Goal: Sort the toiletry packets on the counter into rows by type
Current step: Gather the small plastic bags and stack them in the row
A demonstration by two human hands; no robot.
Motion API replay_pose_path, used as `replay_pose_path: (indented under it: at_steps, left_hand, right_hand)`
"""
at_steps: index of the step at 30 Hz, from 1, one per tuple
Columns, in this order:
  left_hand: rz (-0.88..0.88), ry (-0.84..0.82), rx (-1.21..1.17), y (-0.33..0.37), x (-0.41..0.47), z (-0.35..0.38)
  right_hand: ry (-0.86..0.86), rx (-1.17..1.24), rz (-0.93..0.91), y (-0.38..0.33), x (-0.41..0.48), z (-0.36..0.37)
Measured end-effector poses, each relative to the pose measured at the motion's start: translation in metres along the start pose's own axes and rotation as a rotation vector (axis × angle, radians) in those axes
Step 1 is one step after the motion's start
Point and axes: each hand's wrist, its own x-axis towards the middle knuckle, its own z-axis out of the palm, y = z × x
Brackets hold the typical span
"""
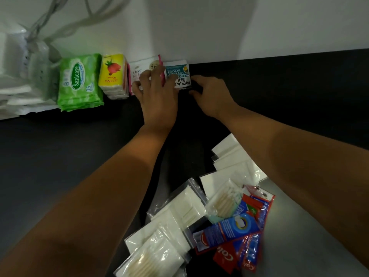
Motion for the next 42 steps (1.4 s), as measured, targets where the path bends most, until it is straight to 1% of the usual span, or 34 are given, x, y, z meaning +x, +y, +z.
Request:
replay_pose_path:
  at_steps: [6,9,11,16,19,22,25,28,31,34,35,37,39,42]
  left_hand:
    - [-0.010,-0.038,-0.149,0.001,-0.046,-0.037]
    - [-0.044,0.011,-0.199,0.002,-0.076,-0.069]
    - [-0.055,-0.024,-0.215,0.004,-0.096,-0.092]
    - [-0.096,-0.207,-0.341,-0.013,-0.154,-0.137]
    - [-0.090,-0.327,-0.429,-0.035,-0.192,-0.155]
    - [-0.087,-0.502,-0.537,-0.059,-0.225,-0.168]
    - [-0.060,-0.651,-0.536,-0.077,-0.247,-0.179]
    - [0.032,-0.782,-0.416,-0.090,-0.260,-0.184]
    - [0.079,-0.770,-0.336,-0.097,-0.267,-0.183]
    - [0.086,-0.750,-0.312,-0.099,-0.264,-0.185]
    - [0.063,-0.754,-0.352,-0.101,-0.262,-0.186]
    - [-0.060,-0.740,-0.511,-0.108,-0.258,-0.189]
    - [-0.160,-0.645,-0.611,-0.119,-0.253,-0.191]
    - [-0.289,-0.511,-0.665,-0.137,-0.242,-0.193]
  right_hand:
    - [0.004,-0.014,0.067,-0.016,-0.044,-0.021]
    - [-0.009,-0.031,0.038,-0.034,-0.078,-0.023]
    - [0.005,-0.010,0.020,-0.046,-0.105,-0.022]
    - [0.018,0.072,0.065,-0.076,-0.171,-0.008]
    - [-0.051,0.054,0.084,-0.094,-0.209,0.008]
    - [-0.113,-0.005,0.121,-0.107,-0.241,0.025]
    - [-0.146,-0.059,0.137,-0.119,-0.266,0.037]
    - [-0.232,-0.082,0.139,-0.125,-0.282,0.043]
    - [-0.292,-0.157,0.160,-0.127,-0.294,0.047]
    - [-0.249,-0.168,0.215,-0.129,-0.304,0.054]
    - [-0.211,-0.142,0.245,-0.131,-0.308,0.057]
    - [-0.152,-0.129,0.292,-0.133,-0.312,0.061]
    - [-0.091,-0.165,0.325,-0.136,-0.314,0.067]
    - [-0.001,-0.213,0.406,-0.144,-0.312,0.075]
